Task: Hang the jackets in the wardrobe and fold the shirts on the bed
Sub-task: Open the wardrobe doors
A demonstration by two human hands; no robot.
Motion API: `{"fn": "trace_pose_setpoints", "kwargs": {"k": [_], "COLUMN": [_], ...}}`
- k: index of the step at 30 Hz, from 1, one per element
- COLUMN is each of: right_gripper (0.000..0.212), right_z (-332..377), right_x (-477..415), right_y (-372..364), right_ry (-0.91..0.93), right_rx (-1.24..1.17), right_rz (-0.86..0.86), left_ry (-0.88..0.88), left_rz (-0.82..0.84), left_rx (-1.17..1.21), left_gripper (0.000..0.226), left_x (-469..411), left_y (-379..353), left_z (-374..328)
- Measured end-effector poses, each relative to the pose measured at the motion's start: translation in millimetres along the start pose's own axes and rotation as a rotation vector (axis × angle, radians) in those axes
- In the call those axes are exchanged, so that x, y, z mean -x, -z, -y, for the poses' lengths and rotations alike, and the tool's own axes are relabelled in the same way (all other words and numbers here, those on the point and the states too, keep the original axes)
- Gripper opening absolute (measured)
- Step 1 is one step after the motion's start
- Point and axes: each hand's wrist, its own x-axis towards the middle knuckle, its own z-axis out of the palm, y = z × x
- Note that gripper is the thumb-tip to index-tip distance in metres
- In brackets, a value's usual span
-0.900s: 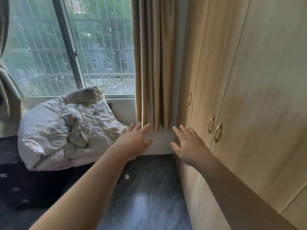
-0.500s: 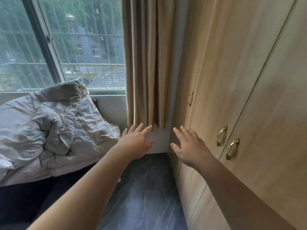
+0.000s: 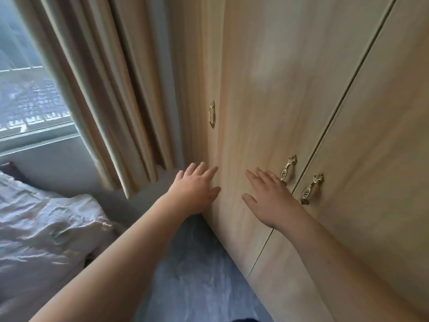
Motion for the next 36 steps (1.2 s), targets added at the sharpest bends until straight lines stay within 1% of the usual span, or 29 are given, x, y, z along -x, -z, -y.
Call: {"fn": "trace_pose_setpoints", "kwargs": {"k": [3, 6, 11, 14, 16, 18, 22, 26, 27, 29, 30, 31, 33, 34, 36], "right_gripper": [0.068, 0.067, 0.066, 0.066, 0.069, 0.066, 0.050, 0.045, 0.042, 0.031, 0.025, 0.024, 0.028, 0.027, 0.024], "right_z": [-14.5, -27.7, -53.3, -53.3, -49.5, -46.2, -33.1, -19.6, -20.0, -26.2, -29.5, -31.5, -31.0, -30.0, -23.9], "right_x": [0.0, 3.4, 14.0, 23.1, 28.2, 31.1, 29.1, 27.8, 24.0, 8.5, -2.4, -14.3, -33.8, -39.5, -41.4], "right_y": [2.2, 6.4, 6.6, 1.2, -2.2, -5.2, -14.2, -26.0, -28.6, -31.3, -31.5, -31.8, -34.4, -37.9, -45.0], "right_ry": [-0.075, -0.128, -0.230, -0.263, -0.307, -0.361, -0.544, -0.820, -0.887, -1.012, -1.072, -1.129, -1.169, -1.168, -1.171], "right_rx": [0.008, -0.043, -0.115, -0.094, -0.090, -0.107, -0.094, -0.148, -0.189, -0.354, -0.481, -0.611, -0.795, -0.806, -0.780], "right_rz": [-0.014, -0.043, -0.158, -0.184, -0.197, -0.237, -0.349, -0.371, -0.393, -0.514, -0.613, -0.719, -0.911, -0.943, -0.898], "left_ry": [-0.116, -0.203, -0.362, -0.471, -0.542, -0.616, -0.778, -0.916, -0.950, -1.009, -1.031, -1.046, -1.051, -1.048, -1.061], "left_rz": [0.010, 0.029, 0.076, 0.088, 0.094, 0.090, 0.051, 0.076, 0.088, 0.106, 0.126, 0.156, 0.241, 0.279, 0.321], "left_rx": [-0.008, 0.000, -0.022, -0.006, 0.005, 0.007, 0.012, 0.022, 0.019, 0.012, 0.019, 0.031, 0.040, 0.036, 0.031], "left_gripper": [0.068, 0.067, 0.067, 0.066, 0.066, 0.066, 0.066, 0.068, 0.068, 0.067, 0.066, 0.066, 0.067, 0.067, 0.068], "left_x": [-34.6, -62.1, -98.4, -112.6, -119.5, -127.2, -148.1, -154.9, -155.4, -157.4, -157.7, -157.1, -153.5, -150.8, -146.0], "left_y": [-3.8, -10.2, -18.5, -22.8, -24.6, -25.4, -29.1, -25.7, -24.8, -24.9, -24.9, -24.5, -23.9, -23.8, -26.1], "left_z": [-18.4, -34.4, -60.9, -74.3, -81.2, -84.7, -81.7, -71.6, -67.9, -61.7, -58.8, -56.2, -51.1, -48.2, -43.2]}}
